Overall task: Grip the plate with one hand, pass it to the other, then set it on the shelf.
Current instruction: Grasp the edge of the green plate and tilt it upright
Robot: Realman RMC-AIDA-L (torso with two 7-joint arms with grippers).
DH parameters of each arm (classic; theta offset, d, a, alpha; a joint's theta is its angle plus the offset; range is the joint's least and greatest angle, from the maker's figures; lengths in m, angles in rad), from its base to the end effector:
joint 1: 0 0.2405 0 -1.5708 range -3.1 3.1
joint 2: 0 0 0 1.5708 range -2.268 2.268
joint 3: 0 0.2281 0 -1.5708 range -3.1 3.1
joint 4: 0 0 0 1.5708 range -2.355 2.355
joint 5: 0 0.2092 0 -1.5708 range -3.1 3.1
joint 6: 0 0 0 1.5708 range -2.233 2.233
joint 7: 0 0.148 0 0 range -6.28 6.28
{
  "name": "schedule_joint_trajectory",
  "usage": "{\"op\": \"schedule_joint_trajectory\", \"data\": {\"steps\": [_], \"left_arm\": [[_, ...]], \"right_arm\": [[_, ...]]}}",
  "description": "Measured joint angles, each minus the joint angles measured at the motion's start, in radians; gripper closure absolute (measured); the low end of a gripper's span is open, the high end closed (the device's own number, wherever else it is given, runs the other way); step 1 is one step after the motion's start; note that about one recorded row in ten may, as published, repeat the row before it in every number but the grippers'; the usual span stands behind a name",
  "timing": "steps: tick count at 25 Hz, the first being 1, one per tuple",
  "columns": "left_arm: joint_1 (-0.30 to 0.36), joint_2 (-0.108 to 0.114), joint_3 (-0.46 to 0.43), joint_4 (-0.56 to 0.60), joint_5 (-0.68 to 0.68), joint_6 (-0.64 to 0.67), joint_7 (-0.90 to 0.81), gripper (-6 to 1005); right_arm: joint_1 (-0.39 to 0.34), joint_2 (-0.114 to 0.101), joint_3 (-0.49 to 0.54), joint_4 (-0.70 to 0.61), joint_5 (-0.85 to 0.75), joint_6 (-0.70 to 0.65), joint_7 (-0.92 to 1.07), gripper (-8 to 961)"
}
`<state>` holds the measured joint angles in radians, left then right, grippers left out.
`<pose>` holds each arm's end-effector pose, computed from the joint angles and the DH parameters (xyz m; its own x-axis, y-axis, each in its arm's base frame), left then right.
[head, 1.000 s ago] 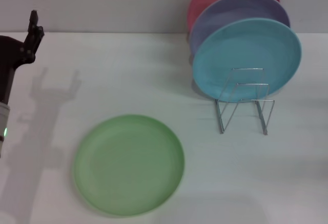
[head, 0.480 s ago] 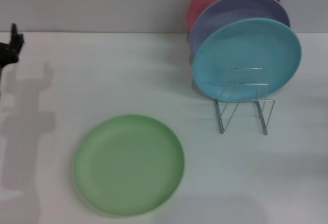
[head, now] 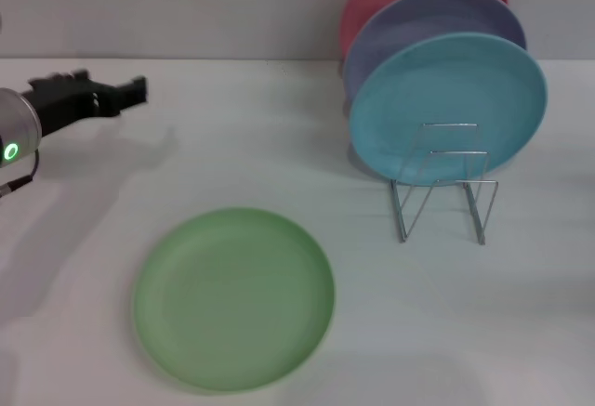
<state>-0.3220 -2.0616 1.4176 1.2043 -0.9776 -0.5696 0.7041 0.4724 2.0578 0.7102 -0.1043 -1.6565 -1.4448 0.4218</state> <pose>-0.2210 0.3924 0.0391 0.6651 0.4849 0.5679 0.7396 -0.3229 -0.5905 0.3550 0.2977 0.1189 0.5671 0.3836 -0.7288 -0.8235 0.2524 -0.5080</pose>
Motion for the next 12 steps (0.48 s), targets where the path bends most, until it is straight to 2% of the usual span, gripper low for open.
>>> {"op": "schedule_joint_trajectory", "data": {"steps": [1,2,3,5,6,7,11,12], "left_arm": [[-0.016,0.002,-0.041,0.021,0.038,-0.106,-0.044,168],[-0.016,0.002,-0.041,0.021,0.038,-0.106,-0.044,168],[-0.027,0.002,-0.07,0.038,0.075,-0.196,-0.084,168],[-0.056,0.003,-0.106,0.084,0.201,-0.364,-0.197,169],[-0.073,0.002,-0.112,0.124,0.314,-0.486,-0.289,169],[-0.073,0.002,-0.112,0.124,0.314,-0.486,-0.289,170],[-0.104,-0.001,-0.104,0.199,0.482,-0.733,-0.455,171],[-0.104,-0.001,-0.104,0.199,0.482,-0.733,-0.455,171]], "right_arm": [[0.0,-0.002,0.0,0.0,0.0,0.0,0.0,255],[0.0,-0.002,0.0,0.0,0.0,0.0,0.0,255],[0.001,-0.002,0.0,-0.001,0.0,0.0,0.0,255],[0.002,-0.003,0.0,-0.002,0.0,0.0,0.0,255],[0.003,-0.004,0.0,-0.003,0.0,0.0,0.0,255],[0.003,-0.004,0.0,-0.003,0.0,0.0,0.0,255],[0.014,-0.007,0.0,-0.005,0.0,0.0,0.0,255],[0.014,-0.007,0.0,-0.005,0.0,0.0,0.0,255]]}}
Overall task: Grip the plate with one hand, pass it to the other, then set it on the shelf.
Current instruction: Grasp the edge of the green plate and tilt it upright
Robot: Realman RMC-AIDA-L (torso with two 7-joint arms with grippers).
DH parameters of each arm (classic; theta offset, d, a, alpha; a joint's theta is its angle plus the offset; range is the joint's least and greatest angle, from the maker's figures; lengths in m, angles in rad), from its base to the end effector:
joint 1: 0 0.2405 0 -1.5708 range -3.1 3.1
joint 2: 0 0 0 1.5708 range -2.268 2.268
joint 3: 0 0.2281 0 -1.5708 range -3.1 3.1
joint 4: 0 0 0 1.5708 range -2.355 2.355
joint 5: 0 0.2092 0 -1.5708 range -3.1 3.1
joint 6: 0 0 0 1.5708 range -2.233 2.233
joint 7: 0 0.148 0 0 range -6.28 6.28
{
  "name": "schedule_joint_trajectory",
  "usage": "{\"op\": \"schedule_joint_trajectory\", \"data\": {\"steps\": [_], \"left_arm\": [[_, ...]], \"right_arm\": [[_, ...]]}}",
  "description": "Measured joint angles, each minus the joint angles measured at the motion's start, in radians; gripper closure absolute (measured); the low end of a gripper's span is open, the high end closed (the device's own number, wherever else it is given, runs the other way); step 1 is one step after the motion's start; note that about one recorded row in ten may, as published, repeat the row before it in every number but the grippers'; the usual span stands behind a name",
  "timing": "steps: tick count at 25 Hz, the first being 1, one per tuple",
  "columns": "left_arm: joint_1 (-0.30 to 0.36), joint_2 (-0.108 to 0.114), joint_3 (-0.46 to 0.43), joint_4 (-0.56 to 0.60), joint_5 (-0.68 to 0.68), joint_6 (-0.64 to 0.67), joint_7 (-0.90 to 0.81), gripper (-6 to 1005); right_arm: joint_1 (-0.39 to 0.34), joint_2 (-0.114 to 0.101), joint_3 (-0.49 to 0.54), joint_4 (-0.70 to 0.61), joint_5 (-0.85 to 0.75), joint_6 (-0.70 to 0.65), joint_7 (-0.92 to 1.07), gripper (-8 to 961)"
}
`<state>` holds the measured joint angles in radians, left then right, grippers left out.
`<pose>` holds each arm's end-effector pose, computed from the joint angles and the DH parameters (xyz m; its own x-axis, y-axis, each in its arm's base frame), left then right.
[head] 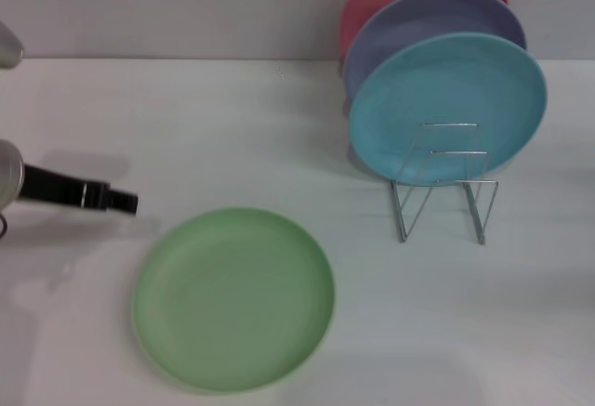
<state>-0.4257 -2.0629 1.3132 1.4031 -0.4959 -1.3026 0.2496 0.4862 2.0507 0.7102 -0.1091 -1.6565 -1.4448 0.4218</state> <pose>-0.2154 0.3545 0.0471 0.4796 0.8481 0.2250 0.7633 -0.2768 -0.5838 0.3522 0.3025 0.1229 0.5703 0.3925 -0.7216 -0.8211 0.2452 -0.5155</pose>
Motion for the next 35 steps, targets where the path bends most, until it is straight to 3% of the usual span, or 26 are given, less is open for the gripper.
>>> {"op": "schedule_joint_trajectory", "data": {"steps": [6,9,19,32,35], "left_arm": [[-0.023,-0.003,0.008,0.015,0.042,-0.194,-0.086,175],[-0.024,-0.003,0.039,0.027,0.043,-0.227,-0.133,177],[-0.031,-0.006,0.137,0.028,0.034,-0.243,-0.22,183],[-0.059,-0.006,0.156,-0.044,0.032,-0.205,-0.22,192],[-0.064,-0.006,0.167,-0.046,0.032,-0.201,-0.222,290]], "right_arm": [[0.012,-0.01,-0.002,-0.001,0.0,0.0,0.0,255],[0.015,-0.018,-0.007,-0.001,0.0,0.0,0.0,255],[0.022,-0.031,-0.008,-0.004,0.0,0.0,0.0,255],[0.019,-0.032,-0.003,-0.004,0.0,0.001,0.0,254],[0.018,-0.032,-0.003,-0.004,0.0,0.001,0.0,254]]}}
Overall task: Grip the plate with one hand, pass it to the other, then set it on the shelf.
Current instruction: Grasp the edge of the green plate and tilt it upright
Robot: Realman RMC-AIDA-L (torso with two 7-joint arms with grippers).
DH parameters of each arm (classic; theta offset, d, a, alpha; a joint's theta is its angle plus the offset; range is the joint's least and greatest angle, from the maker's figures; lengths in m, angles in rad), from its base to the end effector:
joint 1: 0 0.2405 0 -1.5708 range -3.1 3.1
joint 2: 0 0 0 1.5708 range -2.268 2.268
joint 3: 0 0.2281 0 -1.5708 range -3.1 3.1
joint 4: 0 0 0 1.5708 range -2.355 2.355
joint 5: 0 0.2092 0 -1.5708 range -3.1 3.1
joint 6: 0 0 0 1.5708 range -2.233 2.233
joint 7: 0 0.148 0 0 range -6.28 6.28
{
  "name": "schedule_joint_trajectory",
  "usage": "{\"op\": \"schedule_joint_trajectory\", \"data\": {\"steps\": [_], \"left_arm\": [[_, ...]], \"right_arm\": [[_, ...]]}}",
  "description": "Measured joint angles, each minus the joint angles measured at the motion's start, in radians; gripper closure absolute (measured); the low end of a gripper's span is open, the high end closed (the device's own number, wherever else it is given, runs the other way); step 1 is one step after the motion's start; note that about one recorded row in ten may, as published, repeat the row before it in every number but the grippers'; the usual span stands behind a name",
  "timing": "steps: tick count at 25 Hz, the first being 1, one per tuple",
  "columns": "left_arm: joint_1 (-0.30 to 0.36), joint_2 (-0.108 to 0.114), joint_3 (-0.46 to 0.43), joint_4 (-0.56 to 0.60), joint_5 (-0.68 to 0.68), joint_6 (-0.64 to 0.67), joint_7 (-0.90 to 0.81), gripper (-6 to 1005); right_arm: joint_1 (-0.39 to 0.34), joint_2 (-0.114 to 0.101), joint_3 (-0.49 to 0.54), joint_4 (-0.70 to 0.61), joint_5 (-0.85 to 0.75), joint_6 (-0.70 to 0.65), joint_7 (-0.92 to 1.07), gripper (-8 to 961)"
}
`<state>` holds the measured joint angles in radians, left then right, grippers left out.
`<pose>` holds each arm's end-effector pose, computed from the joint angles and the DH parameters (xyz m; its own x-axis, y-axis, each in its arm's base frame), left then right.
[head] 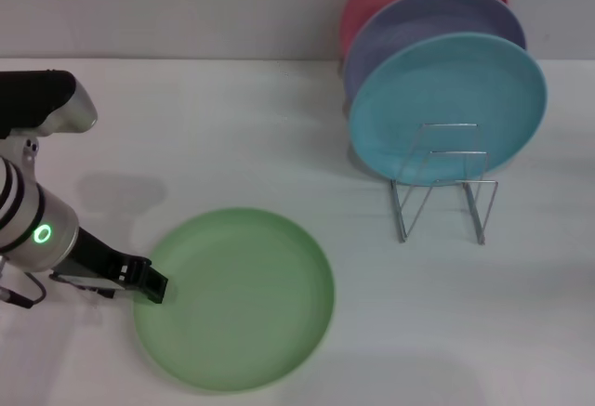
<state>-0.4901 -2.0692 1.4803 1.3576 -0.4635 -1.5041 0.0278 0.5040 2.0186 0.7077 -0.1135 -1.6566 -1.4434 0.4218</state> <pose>-0.2020 0.3247 0.0046 0.3151 0.9489 0.0157 0.7847 -0.2512 -0.5667 0.3504 0.3103 0.1379 0.5871 0.4106 -0.6977 -0.8077 0.2396 -0.5387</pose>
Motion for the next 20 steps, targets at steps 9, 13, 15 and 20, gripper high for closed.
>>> {"op": "schedule_joint_trajectory", "data": {"steps": [9,13,15,20], "left_arm": [[-0.002,0.0,0.021,0.0,0.0,0.003,0.001,491],[-0.002,0.0,0.024,0.0,0.0,0.003,0.001,642],[-0.002,0.0,0.026,0.0,0.0,0.003,0.002,642],[-0.003,0.0,0.029,0.0,0.0,0.006,0.008,643]], "right_arm": [[-0.004,0.0,0.001,0.0,0.0,-0.003,0.0,253],[-0.004,0.001,0.0,0.0,0.0,-0.005,0.0,254],[-0.004,0.001,-0.001,0.0,0.0,-0.005,0.0,254],[-0.004,0.002,-0.004,0.002,0.0,-0.007,0.0,254]]}}
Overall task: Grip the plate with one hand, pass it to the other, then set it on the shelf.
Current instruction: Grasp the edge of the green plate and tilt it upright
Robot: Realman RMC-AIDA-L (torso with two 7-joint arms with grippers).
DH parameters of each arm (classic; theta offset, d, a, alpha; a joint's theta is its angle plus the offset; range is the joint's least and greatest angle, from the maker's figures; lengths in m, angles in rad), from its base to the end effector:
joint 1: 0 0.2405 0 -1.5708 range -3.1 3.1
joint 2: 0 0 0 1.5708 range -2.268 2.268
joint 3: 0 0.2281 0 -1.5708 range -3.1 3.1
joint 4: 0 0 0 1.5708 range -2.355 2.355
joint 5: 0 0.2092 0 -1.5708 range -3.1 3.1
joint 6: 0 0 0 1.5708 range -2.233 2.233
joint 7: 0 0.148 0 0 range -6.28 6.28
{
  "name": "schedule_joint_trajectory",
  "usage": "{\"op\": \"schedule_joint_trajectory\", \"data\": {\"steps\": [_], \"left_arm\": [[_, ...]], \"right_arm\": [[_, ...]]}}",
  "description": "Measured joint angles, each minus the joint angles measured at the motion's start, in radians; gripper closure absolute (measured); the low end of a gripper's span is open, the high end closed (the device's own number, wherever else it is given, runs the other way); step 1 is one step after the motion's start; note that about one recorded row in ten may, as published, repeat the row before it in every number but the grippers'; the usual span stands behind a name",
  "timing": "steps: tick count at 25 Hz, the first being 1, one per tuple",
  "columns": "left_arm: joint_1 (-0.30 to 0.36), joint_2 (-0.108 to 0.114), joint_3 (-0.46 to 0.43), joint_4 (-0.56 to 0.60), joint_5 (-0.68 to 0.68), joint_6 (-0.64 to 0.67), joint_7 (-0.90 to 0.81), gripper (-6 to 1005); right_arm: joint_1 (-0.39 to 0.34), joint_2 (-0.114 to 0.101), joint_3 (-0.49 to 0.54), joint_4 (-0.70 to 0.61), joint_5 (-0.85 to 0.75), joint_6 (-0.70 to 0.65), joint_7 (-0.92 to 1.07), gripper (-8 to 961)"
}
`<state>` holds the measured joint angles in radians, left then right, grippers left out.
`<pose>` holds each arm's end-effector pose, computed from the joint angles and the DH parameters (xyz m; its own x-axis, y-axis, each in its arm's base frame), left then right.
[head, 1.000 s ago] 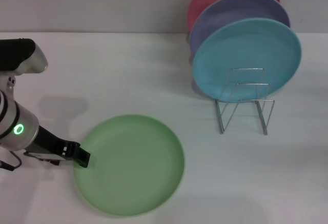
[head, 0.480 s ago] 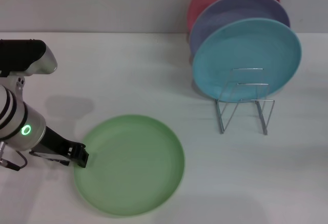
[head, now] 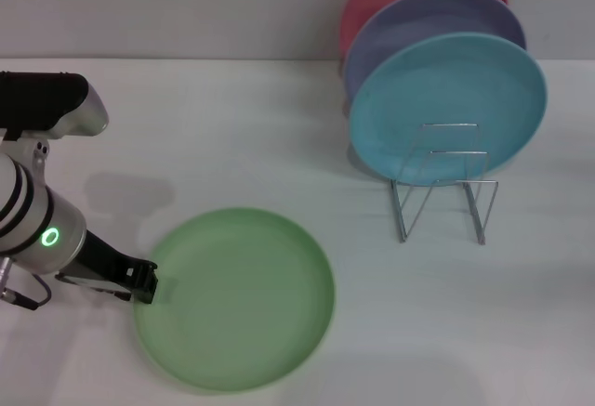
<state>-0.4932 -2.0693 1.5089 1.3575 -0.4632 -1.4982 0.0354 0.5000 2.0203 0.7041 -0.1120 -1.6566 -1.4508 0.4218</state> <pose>-0.1992 0.3236 -0.0002 0.3400 0.9404 -0.0087 0.7707 -0.2840 -0.5704 0.3500 0.3089 0.1370 0.5866 0.4129 -0.6968 -0.8078 0.2361 -0.5401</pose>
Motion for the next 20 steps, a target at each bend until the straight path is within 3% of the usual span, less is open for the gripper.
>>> {"op": "schedule_joint_trajectory", "data": {"steps": [7,20], "left_arm": [[-0.004,0.001,0.012,0.0,0.0,0.003,0.0,773],[-0.007,0.003,0.013,0.005,0.001,0.003,0.006,898]], "right_arm": [[-0.001,0.0,0.001,-0.001,0.0,-0.002,0.0,254],[-0.002,0.0,0.004,-0.002,0.0,-0.002,0.0,253]]}}
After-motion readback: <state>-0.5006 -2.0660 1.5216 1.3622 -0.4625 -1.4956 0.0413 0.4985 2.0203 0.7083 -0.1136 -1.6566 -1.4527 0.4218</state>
